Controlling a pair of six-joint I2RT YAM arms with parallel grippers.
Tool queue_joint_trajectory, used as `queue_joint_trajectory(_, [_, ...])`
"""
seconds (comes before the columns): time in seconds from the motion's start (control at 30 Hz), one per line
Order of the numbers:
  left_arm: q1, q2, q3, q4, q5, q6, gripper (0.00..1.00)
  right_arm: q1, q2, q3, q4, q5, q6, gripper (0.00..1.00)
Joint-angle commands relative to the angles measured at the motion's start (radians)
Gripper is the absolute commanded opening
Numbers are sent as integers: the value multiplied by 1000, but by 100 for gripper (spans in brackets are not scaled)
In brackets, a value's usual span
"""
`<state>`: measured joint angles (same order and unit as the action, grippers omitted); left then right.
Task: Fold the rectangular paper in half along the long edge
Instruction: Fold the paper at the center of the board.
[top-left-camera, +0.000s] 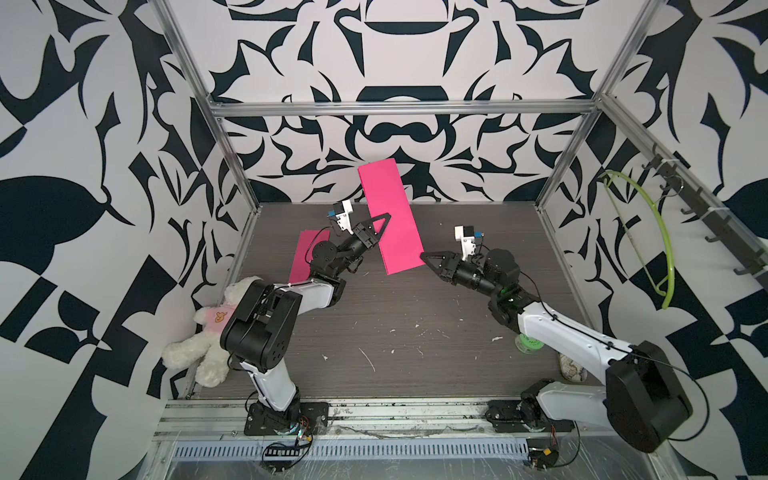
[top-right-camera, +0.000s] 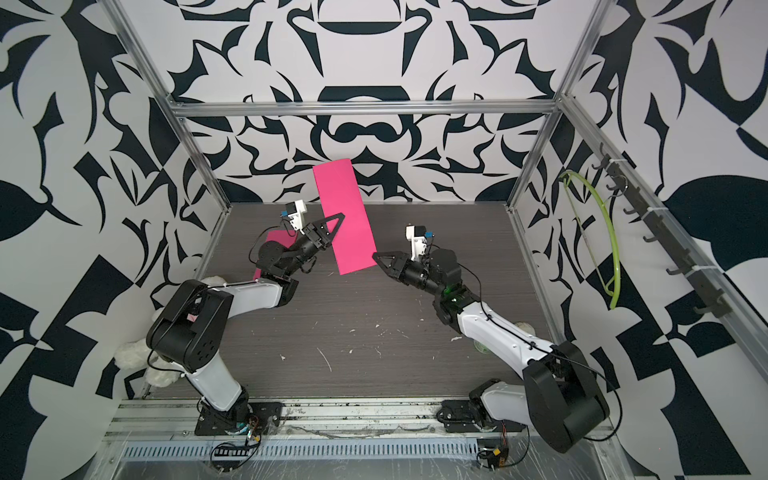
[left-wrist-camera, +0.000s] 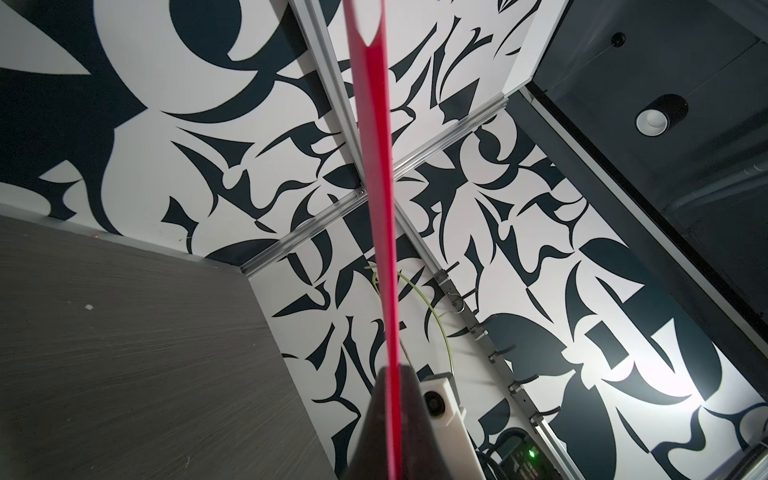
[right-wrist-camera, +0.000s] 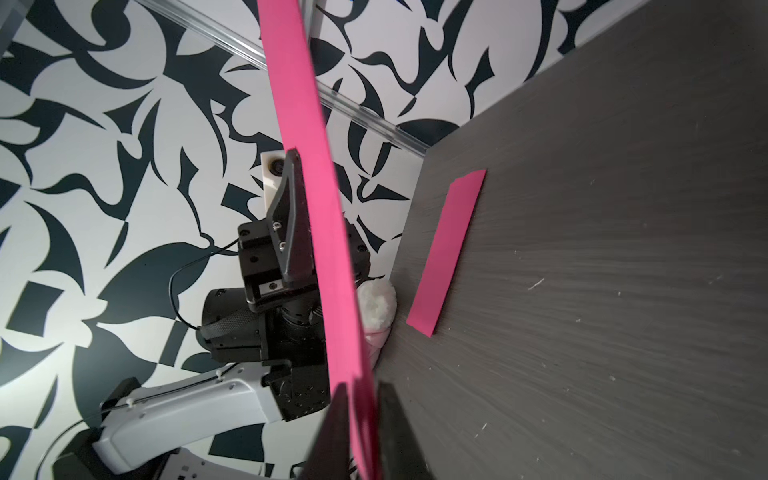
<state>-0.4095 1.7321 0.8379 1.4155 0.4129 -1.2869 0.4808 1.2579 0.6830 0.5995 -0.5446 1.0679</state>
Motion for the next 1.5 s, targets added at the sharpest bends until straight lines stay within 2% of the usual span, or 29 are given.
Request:
queue_joint_trajectory(0.0, [16, 4, 37, 22, -4, -3, 0, 6, -10, 23, 43, -2, -11, 2])
queue_joint_trajectory(0.03, [18, 4, 40, 22, -2, -3, 0, 6, -9, 25, 32, 7, -11, 20])
queue_joint_trajectory(0.07, [19, 7, 42, 22, -1, -3, 0, 6, -11, 24, 24, 15, -16, 29])
queue_joint_trajectory(0.13, [18, 10, 44, 22, 2, -5, 0, 5, -6, 29, 27, 1, -24, 0])
queue_joint_trajectory(0.2, [19, 13, 36, 22, 3, -5, 0, 6, -4, 33, 30, -7, -29, 0])
queue_joint_trajectory(0.23, [18, 14, 32, 22, 5, -3, 0, 6, -6, 33, 17, 0, -35, 2])
queue_joint_trajectory(0.27, [18, 16, 27, 21, 7, 0, 0, 7, -11, 37, -15, 12, -54, 22])
queue_joint_trajectory(0.3, [18, 17, 25, 11, 18, 4, 0, 6, -22, 47, -68, 28, -86, 32])
queue_joint_trajectory(0.37, [18, 17, 29, -44, 60, 20, 0, 7, -50, 69, -182, 72, -153, 45])
queue_joint_trajectory(0.5, [19, 9, 30, -228, 145, 91, 0, 6, -105, 122, -409, 169, -303, 58])
queue_joint_trajectory(0.63, [18, 26, 61, -397, 253, 141, 0, 7, -126, 170, -556, 218, -412, 61])
queue_joint_trajectory(0.73, [19, 26, 97, -613, 316, 231, 0, 7, -137, 193, -630, 247, -478, 63])
queue_joint_trajectory(0.9, [16, 51, 274, -1276, 378, 577, 0, 9, -137, 218, -722, 281, -557, 74])
queue_joint_trajectory(1.0, [17, 94, 348, -1465, 398, 680, 0, 14, -129, 222, -743, 301, -580, 77])
queue_joint_trajectory(1.03, [16, 115, 378, -1524, 408, 711, 0, 14, -124, 222, -746, 304, -585, 89])
queue_joint_trajectory(1.27, [16, 285, 580, -1846, 454, 883, 0, 27, -103, 216, -760, 336, -609, 90])
queue_joint_trajectory(1.47, [15, 415, 726, -2037, 371, 987, 0, 28, -100, 202, -771, 359, -624, 90])
